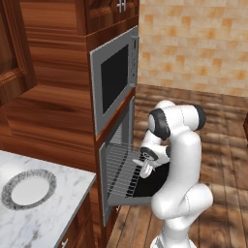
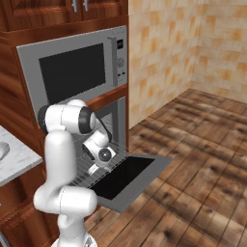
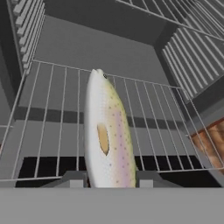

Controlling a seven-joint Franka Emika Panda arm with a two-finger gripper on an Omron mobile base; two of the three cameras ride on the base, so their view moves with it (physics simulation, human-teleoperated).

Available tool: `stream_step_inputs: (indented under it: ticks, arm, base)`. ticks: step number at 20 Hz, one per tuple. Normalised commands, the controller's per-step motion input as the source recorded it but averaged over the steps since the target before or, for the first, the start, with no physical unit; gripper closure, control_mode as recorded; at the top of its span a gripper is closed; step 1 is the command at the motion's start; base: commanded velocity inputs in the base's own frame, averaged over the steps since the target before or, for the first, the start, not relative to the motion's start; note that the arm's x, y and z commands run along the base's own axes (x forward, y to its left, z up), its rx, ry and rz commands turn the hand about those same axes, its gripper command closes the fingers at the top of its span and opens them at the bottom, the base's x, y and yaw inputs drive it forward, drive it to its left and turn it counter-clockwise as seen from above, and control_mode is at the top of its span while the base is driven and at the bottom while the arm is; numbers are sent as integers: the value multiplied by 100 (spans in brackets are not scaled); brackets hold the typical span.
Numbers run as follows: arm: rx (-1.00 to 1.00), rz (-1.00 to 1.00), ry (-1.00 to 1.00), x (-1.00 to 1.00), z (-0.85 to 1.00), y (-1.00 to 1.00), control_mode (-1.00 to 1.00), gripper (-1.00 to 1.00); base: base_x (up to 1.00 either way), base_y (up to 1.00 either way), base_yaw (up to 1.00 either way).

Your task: Place the fish on the bottom rack of the oven, and slide the tray back inside. Close the oven door.

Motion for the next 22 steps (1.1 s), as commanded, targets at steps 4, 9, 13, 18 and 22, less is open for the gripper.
stream_step_inputs:
  ticks: [4,9,13,18,22]
  arm:
    - [0,0,0,46,-13,3,-100,100]
    - [0,0,0,49,-4,14,-100,100]
    - [0,0,0,44,-14,17,-100,100]
    - [0,0,0,27,-36,2,-100,100]
    - [0,0,-1,29,-43,10,-100,100]
  base:
    - [0,0,0]
    - [0,0,0]
    - [0,0,0]
    - [0,0,0]
    - [0,0,0]
